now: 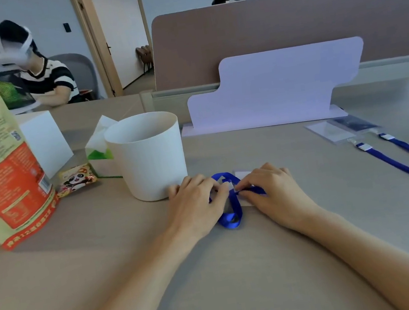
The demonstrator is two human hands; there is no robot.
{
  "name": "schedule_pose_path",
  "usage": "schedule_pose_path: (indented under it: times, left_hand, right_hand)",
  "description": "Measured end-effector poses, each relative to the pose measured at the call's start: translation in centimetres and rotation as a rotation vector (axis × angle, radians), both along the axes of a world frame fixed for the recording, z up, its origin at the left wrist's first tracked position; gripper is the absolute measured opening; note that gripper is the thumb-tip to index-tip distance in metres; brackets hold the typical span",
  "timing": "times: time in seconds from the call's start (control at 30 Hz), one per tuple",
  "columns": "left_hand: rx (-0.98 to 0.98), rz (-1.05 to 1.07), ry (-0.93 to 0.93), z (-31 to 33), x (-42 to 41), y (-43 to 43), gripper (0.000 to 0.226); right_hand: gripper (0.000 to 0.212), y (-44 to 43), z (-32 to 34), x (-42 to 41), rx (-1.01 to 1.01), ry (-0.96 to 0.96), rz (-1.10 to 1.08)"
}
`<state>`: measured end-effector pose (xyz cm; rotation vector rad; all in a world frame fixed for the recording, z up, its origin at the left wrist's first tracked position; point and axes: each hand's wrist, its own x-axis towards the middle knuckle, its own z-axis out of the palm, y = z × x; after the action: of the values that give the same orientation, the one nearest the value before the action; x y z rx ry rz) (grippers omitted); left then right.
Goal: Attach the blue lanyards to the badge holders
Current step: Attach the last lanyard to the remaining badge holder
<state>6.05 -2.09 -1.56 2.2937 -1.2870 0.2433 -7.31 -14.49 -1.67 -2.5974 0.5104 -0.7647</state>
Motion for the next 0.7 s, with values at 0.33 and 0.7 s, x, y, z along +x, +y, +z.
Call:
schedule_pose_path:
  times: [0.33,0.7]
  left_hand:
    - [-0.171,-0.035,0.383,0.9,0.2,0.1,0.019]
    - [-0.519,-0.203,0.686,2.7,0.0,0.8,0.031]
  right_hand:
    - [0.014,0.7,0.5,-0.7,-0.028,-0.13,0.113]
    - [0.03,-0.7,0.6,-2.0,0.034,0.029,0.111]
